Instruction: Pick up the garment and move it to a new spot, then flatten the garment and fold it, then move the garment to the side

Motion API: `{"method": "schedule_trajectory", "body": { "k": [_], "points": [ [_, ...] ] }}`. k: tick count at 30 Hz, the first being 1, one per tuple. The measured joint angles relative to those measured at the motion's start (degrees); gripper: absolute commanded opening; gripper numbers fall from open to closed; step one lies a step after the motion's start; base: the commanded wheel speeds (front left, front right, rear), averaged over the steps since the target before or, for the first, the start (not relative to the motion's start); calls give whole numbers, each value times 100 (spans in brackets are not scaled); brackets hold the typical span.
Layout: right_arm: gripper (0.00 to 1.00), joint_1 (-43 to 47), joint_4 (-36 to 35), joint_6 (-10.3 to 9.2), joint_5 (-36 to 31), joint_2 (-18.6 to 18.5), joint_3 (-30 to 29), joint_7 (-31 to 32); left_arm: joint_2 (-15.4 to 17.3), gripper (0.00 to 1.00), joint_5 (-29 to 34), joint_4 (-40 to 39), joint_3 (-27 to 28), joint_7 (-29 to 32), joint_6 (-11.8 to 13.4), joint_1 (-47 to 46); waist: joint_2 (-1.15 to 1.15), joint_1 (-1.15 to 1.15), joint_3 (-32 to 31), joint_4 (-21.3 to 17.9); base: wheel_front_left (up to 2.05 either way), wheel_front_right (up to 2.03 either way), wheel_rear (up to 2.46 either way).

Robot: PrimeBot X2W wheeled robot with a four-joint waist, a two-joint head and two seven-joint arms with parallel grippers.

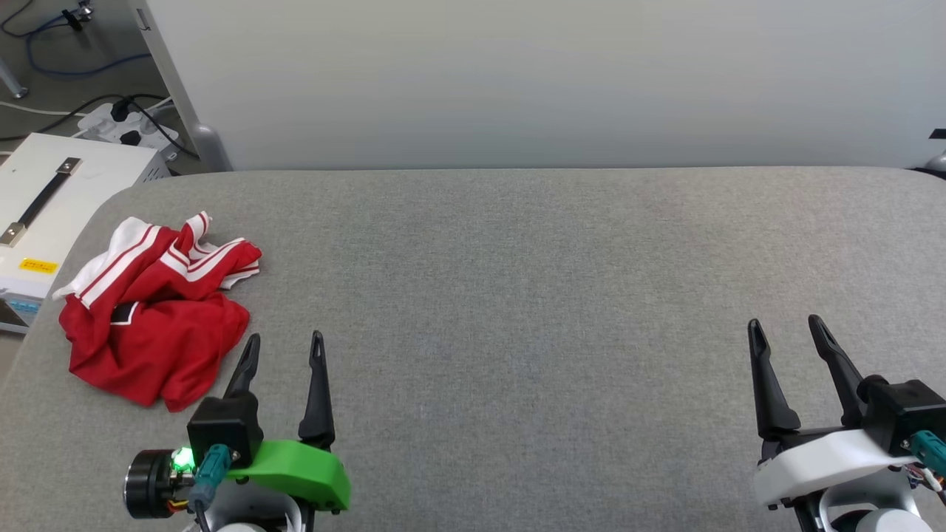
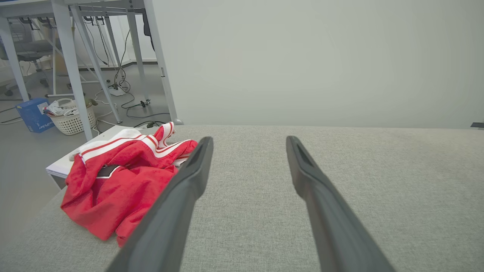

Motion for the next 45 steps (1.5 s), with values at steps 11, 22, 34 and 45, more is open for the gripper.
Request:
{"method": "schedule_trajectory", "body": {
  "k": [11, 22, 34, 45],
  "points": [
    [100, 105, -2, 0, 46, 1, -31, -158, 0, 100, -44, 41, -63, -166, 11, 84, 0, 0, -16, 11, 0, 0, 0],
    [100, 185, -7, -1, 45, 1, -60, -301, 0, 100, -53, 77, -107, -296, 74, 111, 0, 0, -6, 63, 0, 0, 0],
    [100, 217, -136, -1, 21, 2, 99, -452, -1, 100, -156, 79, -79, -433, 159, 102, 0, 0, 94, 502, 0, 0, 0],
    [100, 226, -264, -1, -80, 7, 230, -560, -5, 100, -416, 68, 103, -571, 222, 91, 0, 0, 227, 1236, 0, 0, 0]
  ]
}}
